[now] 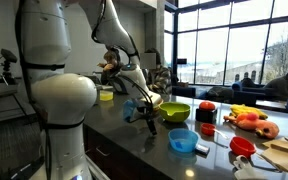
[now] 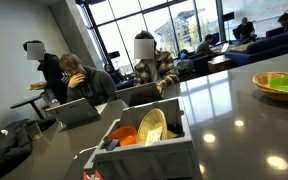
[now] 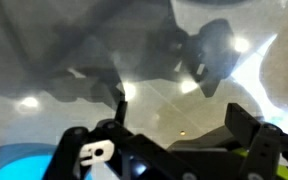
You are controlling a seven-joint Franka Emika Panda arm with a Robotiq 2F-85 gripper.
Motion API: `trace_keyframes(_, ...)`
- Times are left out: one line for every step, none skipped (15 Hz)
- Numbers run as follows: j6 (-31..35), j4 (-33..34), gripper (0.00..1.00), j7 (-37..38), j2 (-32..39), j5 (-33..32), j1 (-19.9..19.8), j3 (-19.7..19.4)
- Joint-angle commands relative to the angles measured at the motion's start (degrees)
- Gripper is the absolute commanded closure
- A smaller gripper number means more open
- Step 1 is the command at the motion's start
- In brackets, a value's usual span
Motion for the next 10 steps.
trace_keyframes(2.3, 0.9, 0.0, -1.3, 0.2, -4.8, -1.4, -1.8)
trace_keyframes(2.7, 1.1, 0.0, -1.6, 0.3, -6.2, -1.8, -2.2)
trace_keyframes(2.9, 1.4, 0.0, -1.9, 0.6, -7.7, -2.1, -2.6)
trace_keyframes(2.5, -0.6, 0.0, 6.8, 0.2, -17.4, -8.2, 3.1)
trace_keyframes(2.3, -0.7, 0.0, 8.3, 0.5, -21.4, -9.5, 3.2)
trace_keyframes(1.9, -0.9, 0.0, 11.6, 0.8, -27.0, -11.6, 3.6)
trace_keyframes(1.7, 1.0, 0.0, 5.9, 1.8, -23.3, -9.5, 0.0)
trace_keyframes(1.1, -1.0, 0.0, 16.0, 1.7, -34.7, -14.9, 3.1)
trace_keyframes(0.7, 1.2, 0.0, 8.4, 3.3, -29.0, -13.0, -1.0)
trace_keyframes(-0.2, 1.1, 0.0, 9.8, 4.1, -31.6, -15.3, -2.2)
